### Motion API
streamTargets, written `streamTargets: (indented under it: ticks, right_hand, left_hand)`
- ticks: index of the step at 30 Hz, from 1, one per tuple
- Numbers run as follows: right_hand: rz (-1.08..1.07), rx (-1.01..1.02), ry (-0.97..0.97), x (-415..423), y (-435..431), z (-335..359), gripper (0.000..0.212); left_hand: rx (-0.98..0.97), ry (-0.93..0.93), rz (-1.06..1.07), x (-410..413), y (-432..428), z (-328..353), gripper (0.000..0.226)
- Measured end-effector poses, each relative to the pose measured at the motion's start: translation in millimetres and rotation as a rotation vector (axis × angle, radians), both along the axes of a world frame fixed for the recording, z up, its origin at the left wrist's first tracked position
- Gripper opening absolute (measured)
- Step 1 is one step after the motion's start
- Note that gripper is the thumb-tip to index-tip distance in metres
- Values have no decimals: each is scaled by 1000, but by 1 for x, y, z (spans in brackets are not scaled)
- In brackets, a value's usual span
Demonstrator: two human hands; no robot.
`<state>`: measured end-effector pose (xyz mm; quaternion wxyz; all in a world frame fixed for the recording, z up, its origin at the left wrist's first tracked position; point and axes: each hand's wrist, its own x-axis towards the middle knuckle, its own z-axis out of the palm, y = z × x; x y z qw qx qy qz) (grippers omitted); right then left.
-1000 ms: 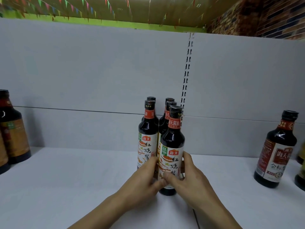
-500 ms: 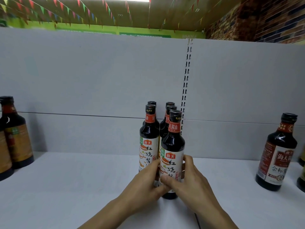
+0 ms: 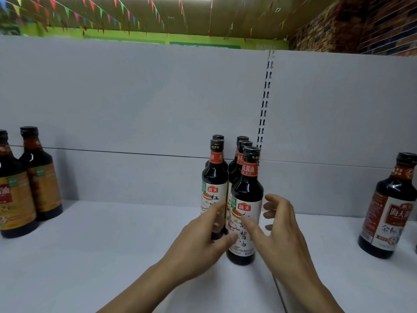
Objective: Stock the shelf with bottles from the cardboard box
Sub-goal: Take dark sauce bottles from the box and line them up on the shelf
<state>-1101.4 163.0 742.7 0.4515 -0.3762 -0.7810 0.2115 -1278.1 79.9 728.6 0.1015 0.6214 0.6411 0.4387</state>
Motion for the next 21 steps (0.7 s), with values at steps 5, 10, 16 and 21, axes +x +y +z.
streamTargets:
  ticks: [5, 10, 16, 21]
  right_hand:
    - [-10, 114, 54, -6, -18, 5, 43]
    - [75, 167, 8, -24, -51, 11, 32]
    - [261, 128, -69, -61, -99, 8, 25]
    - [450, 109, -132, -102, -151, 3, 22]
  left_hand:
    - [37, -12, 67, -6, -24, 12, 62]
    - [42, -44, 148, -18, -66, 19, 61]
    - [92, -124, 252, -42, -135, 17, 48]
    - [118, -180, 370, -65, -216, 7, 37]
